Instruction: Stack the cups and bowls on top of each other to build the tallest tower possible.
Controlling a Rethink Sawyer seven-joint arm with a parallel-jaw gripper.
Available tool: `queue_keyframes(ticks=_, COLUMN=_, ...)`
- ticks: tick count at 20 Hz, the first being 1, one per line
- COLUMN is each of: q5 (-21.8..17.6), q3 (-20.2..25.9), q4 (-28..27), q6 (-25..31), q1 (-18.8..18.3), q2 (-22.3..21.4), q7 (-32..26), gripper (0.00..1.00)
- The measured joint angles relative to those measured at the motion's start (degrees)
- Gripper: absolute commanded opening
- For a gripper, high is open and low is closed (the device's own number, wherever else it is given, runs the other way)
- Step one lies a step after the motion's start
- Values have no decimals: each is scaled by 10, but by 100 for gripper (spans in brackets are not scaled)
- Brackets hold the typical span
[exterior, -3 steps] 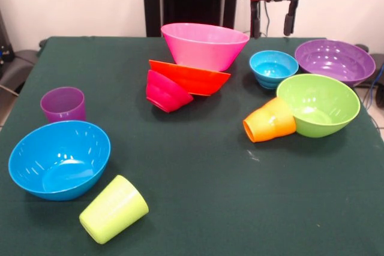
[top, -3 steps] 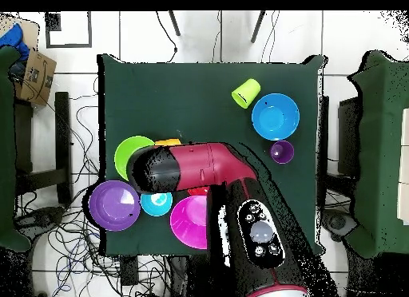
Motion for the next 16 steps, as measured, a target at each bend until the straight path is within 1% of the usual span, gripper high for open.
queue_keyframes(ticks=6, q5=-24, q3=36, q4=0, q6=0, q1=-15, q2=14, q7=0, gripper=100)
queue_keyframes(ticks=16, q5=-42, q3=83, q4=-19, q6=8, q1=-27, q2=38, q7=0, gripper=100)
